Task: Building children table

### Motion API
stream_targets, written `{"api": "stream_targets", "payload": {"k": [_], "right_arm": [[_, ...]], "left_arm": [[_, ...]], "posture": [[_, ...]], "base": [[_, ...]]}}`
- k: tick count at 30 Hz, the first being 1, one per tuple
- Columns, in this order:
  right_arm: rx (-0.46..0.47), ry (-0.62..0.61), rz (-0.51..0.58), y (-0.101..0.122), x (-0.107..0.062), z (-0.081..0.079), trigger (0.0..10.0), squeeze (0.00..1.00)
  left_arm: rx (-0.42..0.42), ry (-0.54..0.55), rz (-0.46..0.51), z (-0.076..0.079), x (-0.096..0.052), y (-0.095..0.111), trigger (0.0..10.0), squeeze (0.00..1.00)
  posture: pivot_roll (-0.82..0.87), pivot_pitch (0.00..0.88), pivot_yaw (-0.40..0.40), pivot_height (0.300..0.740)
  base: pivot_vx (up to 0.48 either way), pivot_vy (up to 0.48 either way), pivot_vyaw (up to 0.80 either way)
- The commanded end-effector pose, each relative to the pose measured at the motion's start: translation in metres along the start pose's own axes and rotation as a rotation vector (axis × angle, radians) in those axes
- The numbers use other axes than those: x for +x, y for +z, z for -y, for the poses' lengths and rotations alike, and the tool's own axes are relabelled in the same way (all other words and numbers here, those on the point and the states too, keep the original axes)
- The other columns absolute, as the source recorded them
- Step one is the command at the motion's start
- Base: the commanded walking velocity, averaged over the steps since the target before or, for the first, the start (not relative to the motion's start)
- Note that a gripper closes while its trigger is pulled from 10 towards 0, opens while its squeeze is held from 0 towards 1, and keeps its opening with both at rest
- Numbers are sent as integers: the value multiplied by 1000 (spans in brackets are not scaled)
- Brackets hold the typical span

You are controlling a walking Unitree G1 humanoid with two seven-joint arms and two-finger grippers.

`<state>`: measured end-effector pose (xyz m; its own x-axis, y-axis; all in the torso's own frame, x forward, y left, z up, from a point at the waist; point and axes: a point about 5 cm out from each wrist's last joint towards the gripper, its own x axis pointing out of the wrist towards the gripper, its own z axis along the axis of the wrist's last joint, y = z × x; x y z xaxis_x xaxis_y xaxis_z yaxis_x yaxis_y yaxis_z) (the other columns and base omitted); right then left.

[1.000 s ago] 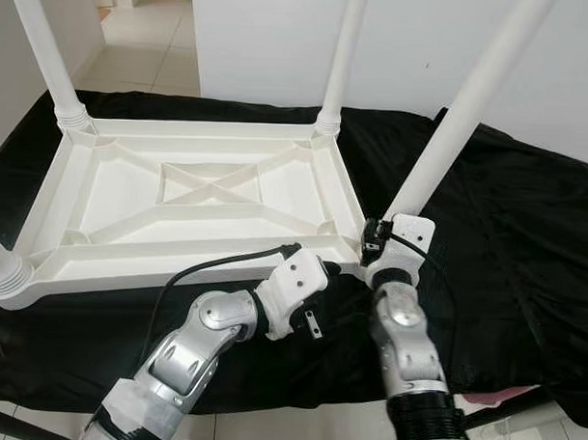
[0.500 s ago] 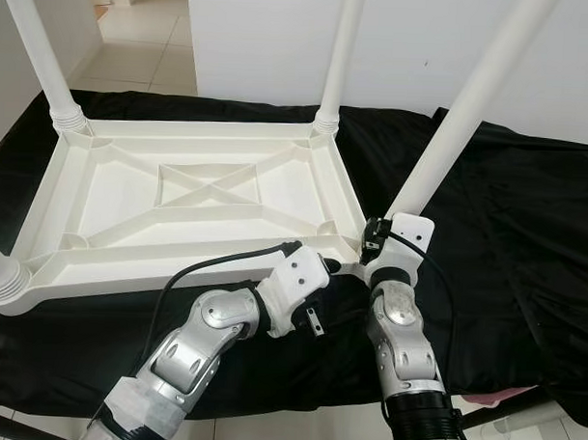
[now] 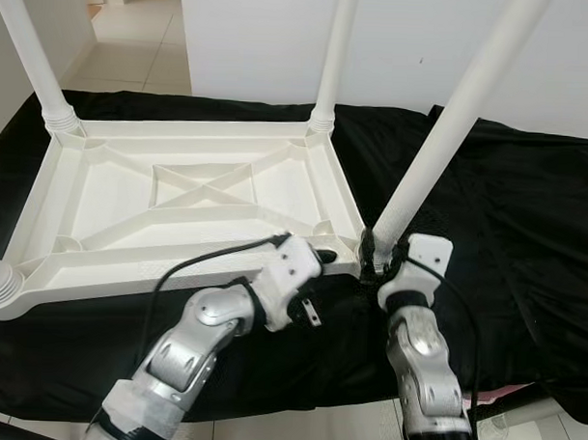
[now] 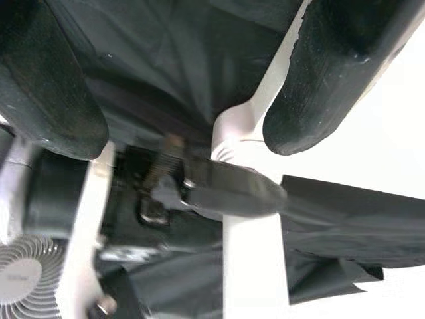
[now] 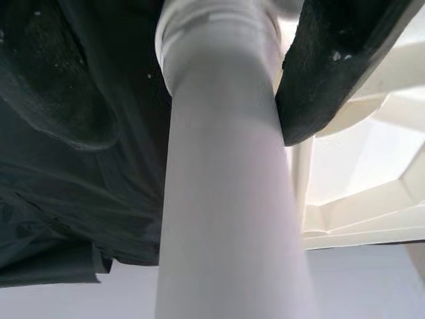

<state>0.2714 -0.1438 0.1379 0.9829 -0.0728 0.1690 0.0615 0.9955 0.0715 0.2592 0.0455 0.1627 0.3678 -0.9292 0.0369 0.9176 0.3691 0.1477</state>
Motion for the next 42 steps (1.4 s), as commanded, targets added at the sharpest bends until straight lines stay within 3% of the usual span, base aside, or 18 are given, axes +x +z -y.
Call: {"api": "stream_targets", "payload": {"k": [1, 4, 9, 12, 16, 23, 25, 27, 30, 35, 40, 42], "right_arm": [[-10, 36, 27, 2, -6, 0, 10000, 0], [-19, 59, 37, 2, -10, 0, 10000, 0], [20, 162, 32, -1, -32, -1, 10000, 0], [30, 186, 27, -1, -34, -3, 10000, 0], [51, 279, 5, -4, -38, -9, 10000, 0], [71, 389, 4, -5, -27, -17, 10000, 0], [94, 441, 2, -5, -19, -21, 10000, 0], [94, 441, 2, -5, -19, -21, 10000, 0], [99, 492, 1, -3, -11, -23, 10000, 0], [102, 502, 4, -2, -5, -19, 10000, 0], [113, 485, 13, -1, 3, -11, 10000, 0], [112, 461, 26, 0, 8, -6, 10000, 0]], "left_arm": [[-28, 23, 28, -1, -3, 4, 10000, 0], [-47, 29, 41, -1, -4, 5, 10000, 0], [-82, 5, 14, 9, -15, 2, 10000, 0], [-84, 20, 3, 7, -19, 1, 10000, 0], [-83, 69, -48, -4, -38, -5, 10000, 0], [-51, 115, -142, -20, -63, -10, 10000, 0], [-26, 157, -198, -32, -75, -14, 10000, 0], [-26, 157, -198, -32, -75, -14, 10000, 0], [-7, 193, -254, -47, -93, -16, 10000, 0], [46, 251, -308, -62, -108, -18, 10000, 0], [74, 300, -345, -72, -114, -23, 10000, 0], [94, 324, -401, -77, -121, -32, 10000, 0]], "posture": [[-69, 86, -67, 740], [-69, 86, -67, 740], [-74, 109, -54, 740], [-73, 117, -47, 740], [-69, 124, -39, 740], [-57, 121, -35, 740], [-52, 119, -39, 740], [-52, 119, -39, 740], [-42, 118, -40, 740], [-40, 114, -37, 740], [-42, 113, -36, 740], [-46, 113, -30, 740]], "base": [[0, 0, 0], [0, 0, 0], [0, 0, 0], [0, 0, 0], [0, 0, 0], [0, 0, 0], [0, 0, 0], [0, 0, 0], [0, 0, 0], [0, 0, 0], [0, 0, 0], [0, 0, 0]]}}
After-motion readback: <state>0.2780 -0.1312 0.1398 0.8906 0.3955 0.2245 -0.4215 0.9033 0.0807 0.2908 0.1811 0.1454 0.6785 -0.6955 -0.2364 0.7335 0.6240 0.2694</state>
